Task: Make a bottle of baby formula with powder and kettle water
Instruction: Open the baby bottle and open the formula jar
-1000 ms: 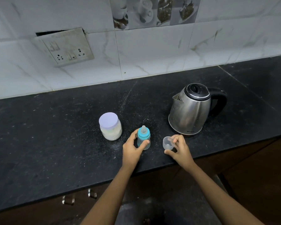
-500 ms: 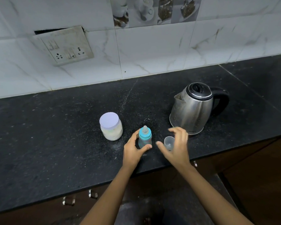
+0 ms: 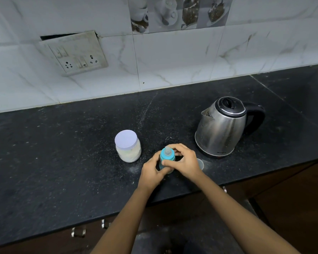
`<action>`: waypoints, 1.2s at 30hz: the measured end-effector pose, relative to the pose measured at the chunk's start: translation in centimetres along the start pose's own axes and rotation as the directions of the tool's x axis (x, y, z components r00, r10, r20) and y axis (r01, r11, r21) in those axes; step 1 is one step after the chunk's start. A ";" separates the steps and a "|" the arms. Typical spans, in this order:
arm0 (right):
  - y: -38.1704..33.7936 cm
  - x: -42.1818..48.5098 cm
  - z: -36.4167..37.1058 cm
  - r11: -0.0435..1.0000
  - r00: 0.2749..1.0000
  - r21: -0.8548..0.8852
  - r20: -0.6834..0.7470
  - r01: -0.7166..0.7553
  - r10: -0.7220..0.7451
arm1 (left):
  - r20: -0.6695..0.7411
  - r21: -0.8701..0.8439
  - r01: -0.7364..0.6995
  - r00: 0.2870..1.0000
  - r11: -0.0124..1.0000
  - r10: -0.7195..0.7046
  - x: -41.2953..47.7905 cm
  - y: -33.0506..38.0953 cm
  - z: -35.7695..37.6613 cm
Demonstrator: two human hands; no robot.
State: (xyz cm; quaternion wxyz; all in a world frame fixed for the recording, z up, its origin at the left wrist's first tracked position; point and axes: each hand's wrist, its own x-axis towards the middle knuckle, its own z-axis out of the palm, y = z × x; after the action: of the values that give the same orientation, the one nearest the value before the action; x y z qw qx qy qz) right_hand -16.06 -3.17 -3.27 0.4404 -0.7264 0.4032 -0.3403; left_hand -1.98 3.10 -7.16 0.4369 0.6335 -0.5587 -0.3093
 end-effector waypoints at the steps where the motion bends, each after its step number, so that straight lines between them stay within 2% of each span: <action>1: -0.1 0.3 -0.8 0.999 0.995 0.041 0.090 -0.035 0.031 | 0.005 0.011 -0.003 1.000 1.000 0.003 0.1 0.0 -0.1; 3: -0.2 1.0 -2.5 0.989 0.966 0.088 0.240 -0.119 0.095 | 0.007 0.031 -0.020 1.000 0.999 0.020 0.1 -0.1 -0.2; 9: 0.1 1.0 -4.0 0.988 0.915 0.027 0.383 -0.152 0.130 | -0.022 0.037 -0.021 1.000 0.999 0.022 -0.2 -0.1 0.1; 13: 0.2 0.5 -2.2 0.999 0.946 0.011 0.321 -0.051 0.045 | -0.016 0.034 -0.029 0.999 0.999 0.029 -0.3 -0.2 0.1; 17: 0.1 0.8 -1.8 0.999 0.965 0.000 0.258 -0.043 0.042 | -0.027 0.031 0.015 1.000 0.999 -0.014 -0.3 -0.1 0.2; 22: -0.2 0.7 -3.2 0.981 0.932 0.104 0.342 -0.166 0.121 | -0.039 0.035 0.022 0.999 0.999 -0.021 -0.3 -0.4 0.4; 24: -0.5 0.8 -2.9 0.991 0.921 0.032 0.373 -0.129 0.108 | -0.040 0.023 0.019 0.999 1.000 -0.018 -0.3 -0.3 0.4; 26: -0.9 1.1 -2.3 0.997 0.936 -0.017 0.344 -0.073 0.074 | -0.037 0.008 0.028 0.999 1.000 -0.028 -0.4 0.0 0.4; 31: -0.9 1.2 -2.3 0.992 0.954 0.081 0.291 -0.101 0.073 | -0.025 -0.003 0.064 0.998 0.998 -0.064 -0.5 0.2 0.3; 36: -2.8 1.4 -3.4 0.938 0.978 0.319 0.196 -0.133 0.072 | -0.021 0.007 0.058 0.998 0.998 -0.057 -0.5 -0.1 0.5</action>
State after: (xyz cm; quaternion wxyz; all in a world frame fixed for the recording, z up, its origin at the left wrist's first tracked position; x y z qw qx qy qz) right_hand -17.50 -4.83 0.75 0.6078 -0.6483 0.3360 -0.3122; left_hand -2.44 3.53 -7.48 0.4313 0.6542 -0.5367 -0.3129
